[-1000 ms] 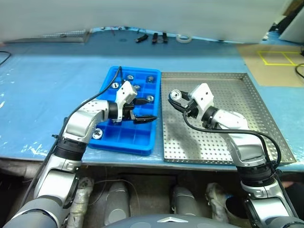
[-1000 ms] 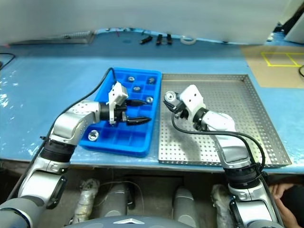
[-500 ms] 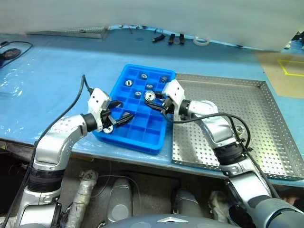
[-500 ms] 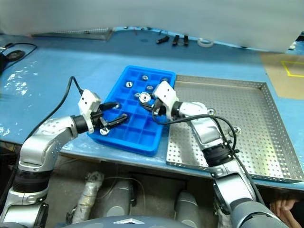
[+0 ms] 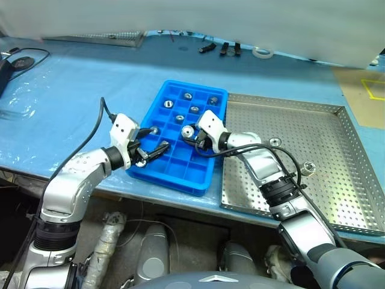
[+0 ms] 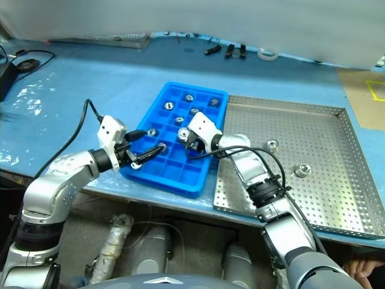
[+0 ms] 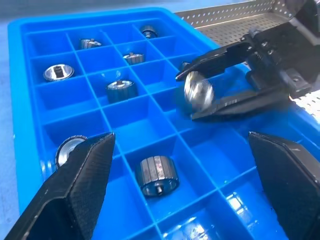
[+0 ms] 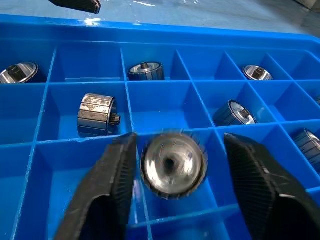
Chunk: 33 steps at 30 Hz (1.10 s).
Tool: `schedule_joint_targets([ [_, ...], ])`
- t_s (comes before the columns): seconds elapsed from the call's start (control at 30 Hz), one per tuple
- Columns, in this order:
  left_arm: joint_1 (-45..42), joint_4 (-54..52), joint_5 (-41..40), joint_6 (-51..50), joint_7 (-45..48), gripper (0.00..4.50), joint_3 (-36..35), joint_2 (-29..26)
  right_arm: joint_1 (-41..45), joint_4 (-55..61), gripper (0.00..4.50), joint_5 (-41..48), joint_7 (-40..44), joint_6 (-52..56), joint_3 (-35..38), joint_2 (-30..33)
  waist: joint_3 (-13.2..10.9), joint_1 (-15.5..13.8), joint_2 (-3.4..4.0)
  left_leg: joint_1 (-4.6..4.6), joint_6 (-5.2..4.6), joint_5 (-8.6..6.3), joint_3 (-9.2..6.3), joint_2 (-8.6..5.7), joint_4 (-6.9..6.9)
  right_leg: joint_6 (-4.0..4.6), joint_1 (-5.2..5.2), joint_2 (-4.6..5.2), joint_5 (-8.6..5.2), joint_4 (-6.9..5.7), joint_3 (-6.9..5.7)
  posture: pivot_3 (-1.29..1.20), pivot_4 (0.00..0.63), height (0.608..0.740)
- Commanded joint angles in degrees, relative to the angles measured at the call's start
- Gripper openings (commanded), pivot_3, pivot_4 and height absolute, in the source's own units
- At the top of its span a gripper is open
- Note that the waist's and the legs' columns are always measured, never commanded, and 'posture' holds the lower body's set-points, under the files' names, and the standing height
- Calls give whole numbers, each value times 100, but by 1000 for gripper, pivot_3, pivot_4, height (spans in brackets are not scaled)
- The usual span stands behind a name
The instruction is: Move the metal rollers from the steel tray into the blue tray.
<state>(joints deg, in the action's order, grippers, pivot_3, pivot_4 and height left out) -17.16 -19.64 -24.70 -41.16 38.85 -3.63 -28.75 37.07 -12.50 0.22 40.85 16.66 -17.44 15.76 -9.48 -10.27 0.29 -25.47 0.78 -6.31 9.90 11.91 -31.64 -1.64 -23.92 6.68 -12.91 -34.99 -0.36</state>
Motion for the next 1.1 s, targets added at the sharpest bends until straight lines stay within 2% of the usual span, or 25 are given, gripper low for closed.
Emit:
schedule_joint_targets([
  [0.03,-223,70,-104,95,149,4500,66,-62,-108,277,3942,-124,-166,13,71,58,0,10,0,2,2,2,0,0,0,0,0,-1,0,-2,2,255,150,740],
  [0.1,-349,213,-105,141,243,4500,142,-54,-163,441,4468,-119,-237,90,167,109,0,13,0,4,21,13,0,-1,0,0,0,-2,0,-5,5,231,150,740],
  [0.37,-1193,1256,65,606,801,4500,720,166,-438,1412,4468,99,-638,739,928,395,0,104,-1,11,31,21,2,-1,-3,0,-3,-12,1,-24,28,37,150,740],
  [0.6,-2013,2431,293,1183,1448,4500,1199,531,-1107,2781,4468,386,-992,1527,1763,690,1,457,-2,21,37,26,8,6,-3,0,-5,-28,1,-36,44,-168,150,740],
  [0.73,-2446,3132,443,1540,1811,4500,1416,834,-1591,3343,4468,210,-1576,2024,2259,762,1,636,-3,24,36,26,12,6,-3,0,-6,-29,1,-36,50,-267,150,740],
  [0.93,-2913,3880,627,1962,2229,4500,1579,1205,-2258,3550,4468,-214,-2391,2424,2647,825,1,828,-3,32,27,22,23,7,-7,4,-5,-28,2,-35,62,-334,150,740],
  [1.1,-3030,4122,718,2104,2377,4500,1582,1319,-2532,3416,4468,-188,-2688,2331,2858,764,2,964,-3,36,10,12,29,9,-8,5,-6,-29,2,-34,65,-356,150,740],
])
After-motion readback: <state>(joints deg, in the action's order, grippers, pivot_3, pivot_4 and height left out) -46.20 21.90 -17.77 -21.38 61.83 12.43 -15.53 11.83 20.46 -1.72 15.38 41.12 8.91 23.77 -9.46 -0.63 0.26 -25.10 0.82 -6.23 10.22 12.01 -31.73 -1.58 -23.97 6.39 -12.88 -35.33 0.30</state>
